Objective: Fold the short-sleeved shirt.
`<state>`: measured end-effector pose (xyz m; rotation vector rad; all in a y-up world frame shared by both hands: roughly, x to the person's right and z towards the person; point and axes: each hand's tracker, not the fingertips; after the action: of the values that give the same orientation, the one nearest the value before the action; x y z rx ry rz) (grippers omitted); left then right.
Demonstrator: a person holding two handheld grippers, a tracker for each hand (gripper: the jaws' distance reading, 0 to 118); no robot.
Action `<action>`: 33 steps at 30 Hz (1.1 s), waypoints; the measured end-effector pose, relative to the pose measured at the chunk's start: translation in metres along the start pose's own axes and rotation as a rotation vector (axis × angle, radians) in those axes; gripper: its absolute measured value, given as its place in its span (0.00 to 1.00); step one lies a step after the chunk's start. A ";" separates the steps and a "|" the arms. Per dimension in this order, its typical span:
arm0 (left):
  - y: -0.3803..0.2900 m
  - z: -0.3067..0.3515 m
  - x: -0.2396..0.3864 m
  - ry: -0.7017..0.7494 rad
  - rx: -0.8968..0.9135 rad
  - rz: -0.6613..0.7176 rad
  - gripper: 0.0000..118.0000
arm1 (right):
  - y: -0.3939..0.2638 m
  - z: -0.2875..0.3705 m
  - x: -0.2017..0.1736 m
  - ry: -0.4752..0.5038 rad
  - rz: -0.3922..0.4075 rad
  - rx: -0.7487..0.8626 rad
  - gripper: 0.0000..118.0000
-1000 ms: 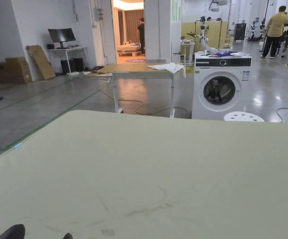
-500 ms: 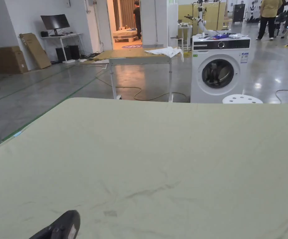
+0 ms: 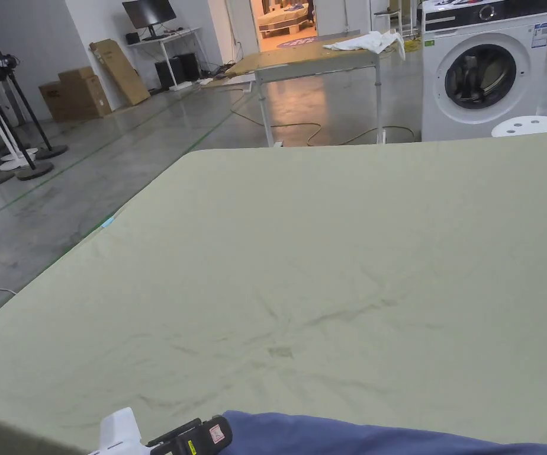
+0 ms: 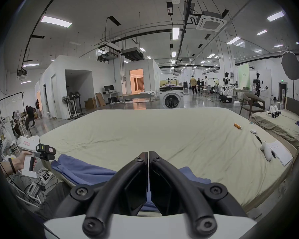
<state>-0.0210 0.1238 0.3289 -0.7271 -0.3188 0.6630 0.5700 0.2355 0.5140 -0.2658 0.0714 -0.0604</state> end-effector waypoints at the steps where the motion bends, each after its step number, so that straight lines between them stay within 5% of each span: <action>1: -0.001 -0.007 -0.006 -0.039 -0.024 0.042 0.76 | 0.000 0.000 0.001 0.002 -0.003 -0.005 0.00; 5: -0.003 -0.033 -0.020 -0.112 -0.023 0.195 0.65 | -0.001 0.000 0.000 -0.007 -0.002 -0.010 0.00; 8: -0.002 -0.048 -0.024 -0.135 -0.038 0.242 0.39 | -0.006 0.001 0.004 -0.007 -0.001 -0.011 0.00; 10: -0.006 -0.055 -0.016 -0.125 -0.050 0.241 0.10 | -0.008 0.002 0.003 -0.011 0.003 -0.018 0.00; 19: 0.023 -0.019 0.004 -0.054 0.085 0.230 0.02 | -0.020 0.000 0.012 -0.011 -0.048 -0.054 0.00; 26: 0.079 0.038 0.040 0.201 0.203 -0.038 0.02 | -0.028 -0.003 0.018 0.001 -0.073 -0.050 0.00; 33: 0.027 -0.007 0.146 0.104 0.113 -0.227 0.02 | -0.030 -0.001 0.016 0.002 -0.082 -0.063 0.00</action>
<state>0.0802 0.2312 0.3119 -0.6040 -0.2612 0.4227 0.5840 0.2053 0.5201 -0.3318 0.0639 -0.1404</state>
